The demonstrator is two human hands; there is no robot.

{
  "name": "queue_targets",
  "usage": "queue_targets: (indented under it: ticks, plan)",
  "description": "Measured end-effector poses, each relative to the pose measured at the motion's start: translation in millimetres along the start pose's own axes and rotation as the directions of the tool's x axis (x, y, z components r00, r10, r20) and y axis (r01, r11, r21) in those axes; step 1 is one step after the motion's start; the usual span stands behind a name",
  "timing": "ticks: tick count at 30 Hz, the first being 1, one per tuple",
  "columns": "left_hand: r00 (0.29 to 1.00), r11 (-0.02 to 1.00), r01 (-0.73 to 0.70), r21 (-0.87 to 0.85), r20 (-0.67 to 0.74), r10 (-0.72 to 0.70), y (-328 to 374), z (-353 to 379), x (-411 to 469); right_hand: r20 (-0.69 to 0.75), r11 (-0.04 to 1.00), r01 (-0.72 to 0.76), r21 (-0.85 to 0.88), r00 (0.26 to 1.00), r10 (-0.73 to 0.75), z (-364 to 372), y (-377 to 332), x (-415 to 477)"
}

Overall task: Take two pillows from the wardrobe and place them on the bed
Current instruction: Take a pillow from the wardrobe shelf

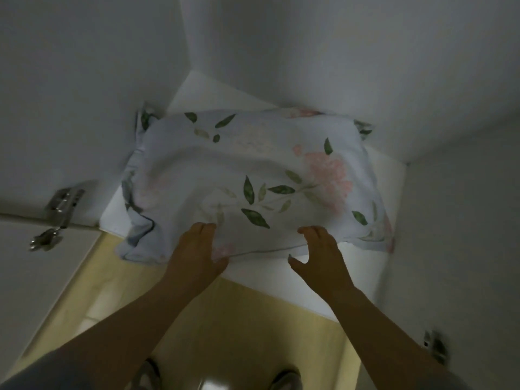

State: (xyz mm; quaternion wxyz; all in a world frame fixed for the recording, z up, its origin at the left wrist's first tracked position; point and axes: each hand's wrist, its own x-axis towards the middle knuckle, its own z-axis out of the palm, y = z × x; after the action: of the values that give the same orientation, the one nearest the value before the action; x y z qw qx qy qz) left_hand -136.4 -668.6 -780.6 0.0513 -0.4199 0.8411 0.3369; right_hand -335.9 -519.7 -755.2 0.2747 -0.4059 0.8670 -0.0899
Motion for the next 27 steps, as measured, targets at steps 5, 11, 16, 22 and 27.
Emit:
queue_targets:
  ticks: [5, 11, 16, 22, 27]
  plan:
    - [0.999, 0.99, -0.048, 0.132, 0.029, 0.045, -11, 33, 45, -0.009, 0.987, 0.041, -0.157, 0.999, -0.043, 25, 20, 49]
    - [0.996, 0.967, 0.015, 0.255, 0.077, -0.035, -16, 64, 83, 0.073, 0.955, 0.086, -0.282, 0.995, -0.068, 50, 45, 93]
    - [0.995, 0.96, -0.058, 0.275, 0.093, 0.033, -39, 87, 106, 0.13, 0.964, 0.087, -0.253, 0.99, -0.055, 74, 56, 122]
    - [0.989, 0.966, -0.139, 0.216, 0.077, 0.125, -55, 101, 126, 0.005, 0.981, 0.082, -0.177, 0.997, -0.083, 95, 64, 144]
    - [0.984, 0.969, -0.179, 0.173, 0.045, 0.174, -45, 87, 130, -0.176, 0.99, 0.072, -0.118, 0.98, -0.093, 96, 55, 149]
